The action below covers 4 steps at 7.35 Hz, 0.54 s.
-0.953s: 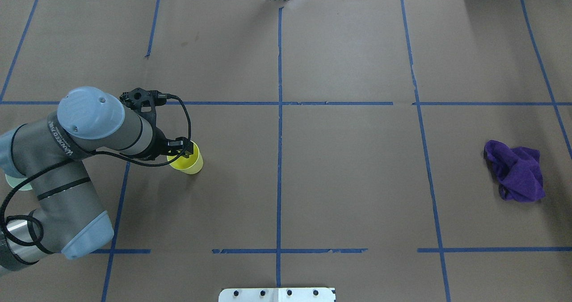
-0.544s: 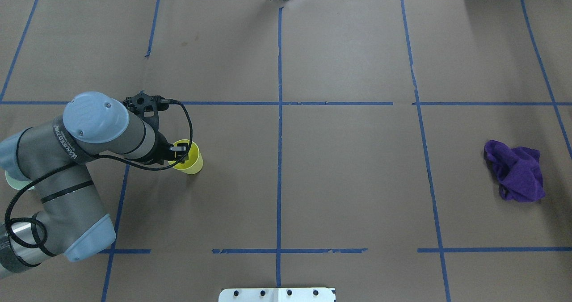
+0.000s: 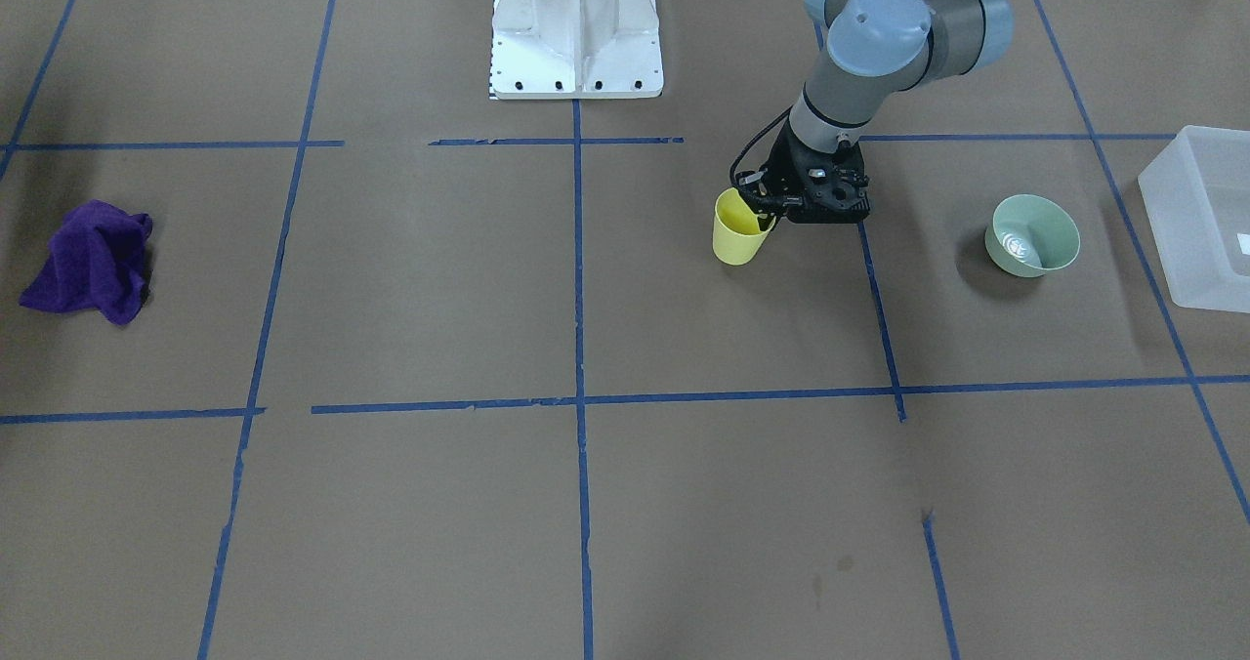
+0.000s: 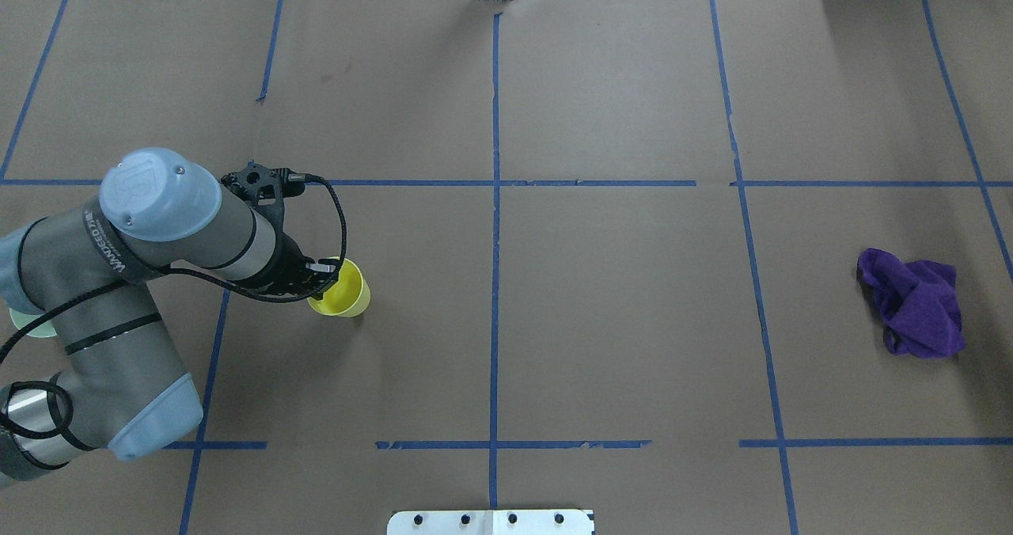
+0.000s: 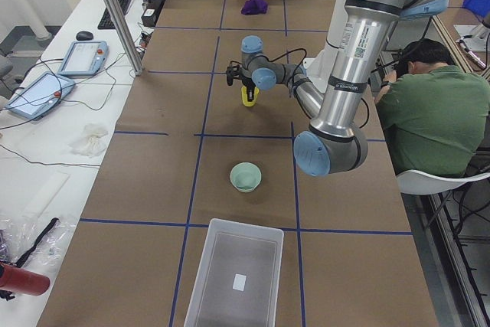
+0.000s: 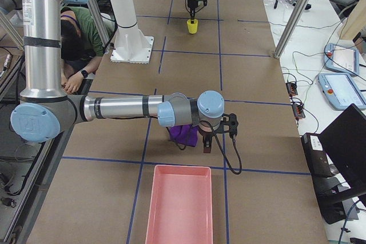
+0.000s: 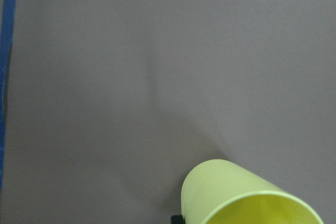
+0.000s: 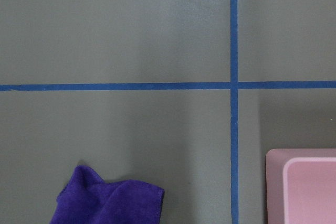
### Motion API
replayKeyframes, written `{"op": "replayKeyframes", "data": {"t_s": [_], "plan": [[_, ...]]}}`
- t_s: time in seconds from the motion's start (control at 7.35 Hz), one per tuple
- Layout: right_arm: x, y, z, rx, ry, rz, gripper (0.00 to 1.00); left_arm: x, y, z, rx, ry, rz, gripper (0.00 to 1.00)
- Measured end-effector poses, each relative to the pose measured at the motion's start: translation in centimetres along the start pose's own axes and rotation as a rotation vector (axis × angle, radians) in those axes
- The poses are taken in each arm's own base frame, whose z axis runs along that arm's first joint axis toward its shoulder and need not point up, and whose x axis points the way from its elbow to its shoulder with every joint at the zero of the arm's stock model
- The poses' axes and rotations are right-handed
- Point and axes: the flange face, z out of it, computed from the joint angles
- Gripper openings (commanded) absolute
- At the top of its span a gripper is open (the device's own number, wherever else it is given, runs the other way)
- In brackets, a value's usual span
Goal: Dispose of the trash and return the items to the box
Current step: 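Close the left gripper on the yellow cup rim and lift, then carry the yellow cup toward the clear bin while the right gripper reaches the purple cloth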
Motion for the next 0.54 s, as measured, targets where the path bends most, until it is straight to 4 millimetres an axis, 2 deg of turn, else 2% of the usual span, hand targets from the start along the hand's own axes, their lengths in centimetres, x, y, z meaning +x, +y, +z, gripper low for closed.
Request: {"op": "replayKeyframes", "data": {"t_s": [0.27, 0.54], "plan": [[-0.6, -0.1, 0.0, 0.001, -0.002, 0.021, 1.00, -2.0, -4.2, -6.2, 0.080, 0.006, -0.066, 0.00], [-2.1, 0.5, 1.0, 0.004, -0.009, 0.010, 1.00, -4.1, -6.9, -10.7, 0.133, -0.017, -0.064, 0.00]]}}
